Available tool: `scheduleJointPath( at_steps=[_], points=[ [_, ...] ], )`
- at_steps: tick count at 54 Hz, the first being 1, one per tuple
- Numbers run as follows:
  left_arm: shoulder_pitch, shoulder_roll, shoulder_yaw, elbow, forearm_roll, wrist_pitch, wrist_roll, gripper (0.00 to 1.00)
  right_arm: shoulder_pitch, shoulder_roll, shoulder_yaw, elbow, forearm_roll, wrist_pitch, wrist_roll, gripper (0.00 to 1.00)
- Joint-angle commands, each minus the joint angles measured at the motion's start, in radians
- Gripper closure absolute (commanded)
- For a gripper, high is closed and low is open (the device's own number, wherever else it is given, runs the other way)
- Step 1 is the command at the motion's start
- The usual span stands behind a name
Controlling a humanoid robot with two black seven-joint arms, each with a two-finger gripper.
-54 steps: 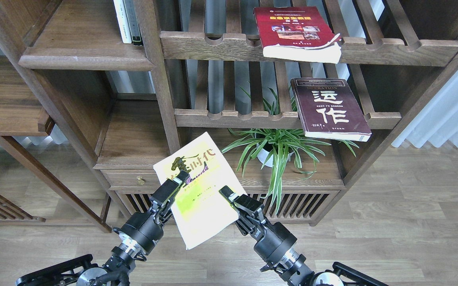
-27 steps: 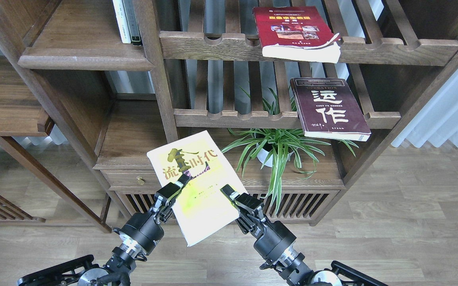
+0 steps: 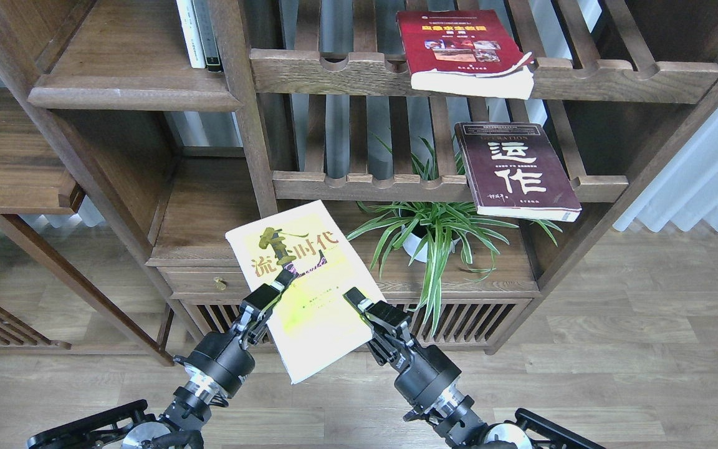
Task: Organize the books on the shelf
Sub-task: 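Pinch the yellow-green book between both grippers and hold it upright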
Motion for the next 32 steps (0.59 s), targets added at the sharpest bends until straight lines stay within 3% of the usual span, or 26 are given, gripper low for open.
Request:
scheduleJointPath(
  at_steps=[1,6,22,32],
  points=[
    [0.003,0.007,0.0,0.008,0.001,0.001,-0.002,0.98,-0.001,-0.001,0.0,-0.003,0.0,0.0,0.0,0.67],
    [0.004,0.007,-0.001,0.016,0.001,0.001,-0.002,0.98,-0.006,-0.001,0.0,-0.003,0.002,0.0,0.002,0.63],
    [0.003,0.007,-0.012,0.017,0.048,0.001,0.01,1.0,0.005,0.008,0.016,-0.026,0.0,0.0,0.013,0.22],
    [0.006,0.004,-0.037,0.014,0.137,0.001,0.012,1.0,0.003,0.011,0.055,-0.03,0.0,0.0,0.014,0.17]
  ],
)
